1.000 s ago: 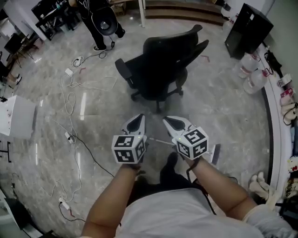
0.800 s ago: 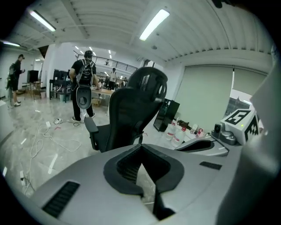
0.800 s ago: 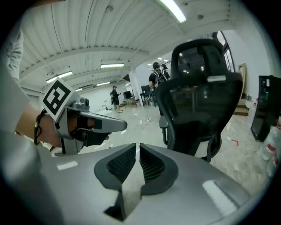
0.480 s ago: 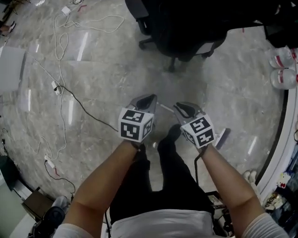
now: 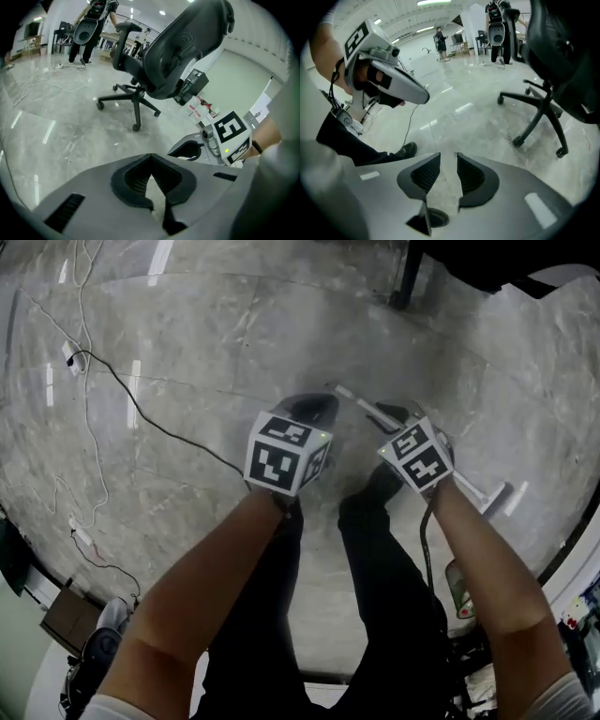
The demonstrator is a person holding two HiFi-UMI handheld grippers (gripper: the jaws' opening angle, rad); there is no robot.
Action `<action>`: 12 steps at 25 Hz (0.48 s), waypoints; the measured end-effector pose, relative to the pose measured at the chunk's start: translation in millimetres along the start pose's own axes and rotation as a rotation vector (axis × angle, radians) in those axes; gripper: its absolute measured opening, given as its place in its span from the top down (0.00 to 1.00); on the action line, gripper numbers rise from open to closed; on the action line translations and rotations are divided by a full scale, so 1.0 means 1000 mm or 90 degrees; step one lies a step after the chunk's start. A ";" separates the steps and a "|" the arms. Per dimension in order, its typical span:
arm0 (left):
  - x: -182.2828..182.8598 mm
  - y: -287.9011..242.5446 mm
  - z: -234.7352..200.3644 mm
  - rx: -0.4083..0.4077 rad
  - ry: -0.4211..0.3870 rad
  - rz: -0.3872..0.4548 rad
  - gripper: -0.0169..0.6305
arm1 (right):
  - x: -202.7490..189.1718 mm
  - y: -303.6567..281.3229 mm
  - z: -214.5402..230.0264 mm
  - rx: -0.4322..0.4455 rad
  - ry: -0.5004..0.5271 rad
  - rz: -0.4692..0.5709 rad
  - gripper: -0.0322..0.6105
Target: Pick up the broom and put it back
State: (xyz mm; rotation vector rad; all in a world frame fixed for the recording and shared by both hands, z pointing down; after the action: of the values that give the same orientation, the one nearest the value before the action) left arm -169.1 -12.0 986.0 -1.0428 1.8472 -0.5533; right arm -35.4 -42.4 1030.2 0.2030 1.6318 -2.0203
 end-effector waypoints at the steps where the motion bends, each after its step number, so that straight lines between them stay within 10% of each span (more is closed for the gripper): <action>1: -0.014 -0.016 -0.011 -0.008 0.010 -0.006 0.97 | -0.014 -0.024 0.006 0.002 0.005 -0.021 0.81; 12: -0.128 -0.125 -0.136 -0.016 0.045 -0.028 0.97 | -0.131 -0.233 0.050 -0.027 0.087 -0.187 0.80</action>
State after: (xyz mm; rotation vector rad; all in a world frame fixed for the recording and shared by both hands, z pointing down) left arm -205.4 21.1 1205.0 -1.0952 1.9013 -0.6022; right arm -27.1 -19.4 1301.2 0.0912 1.8803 -2.2259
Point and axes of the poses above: the fingertips, and each gripper's own axes: y backward along the fingers, z to its right, x out of its top, the point moved 6 cm from there along y, backward along the fingers, and after that the axes turned 3 degrees about z, right-handed, at the moved point
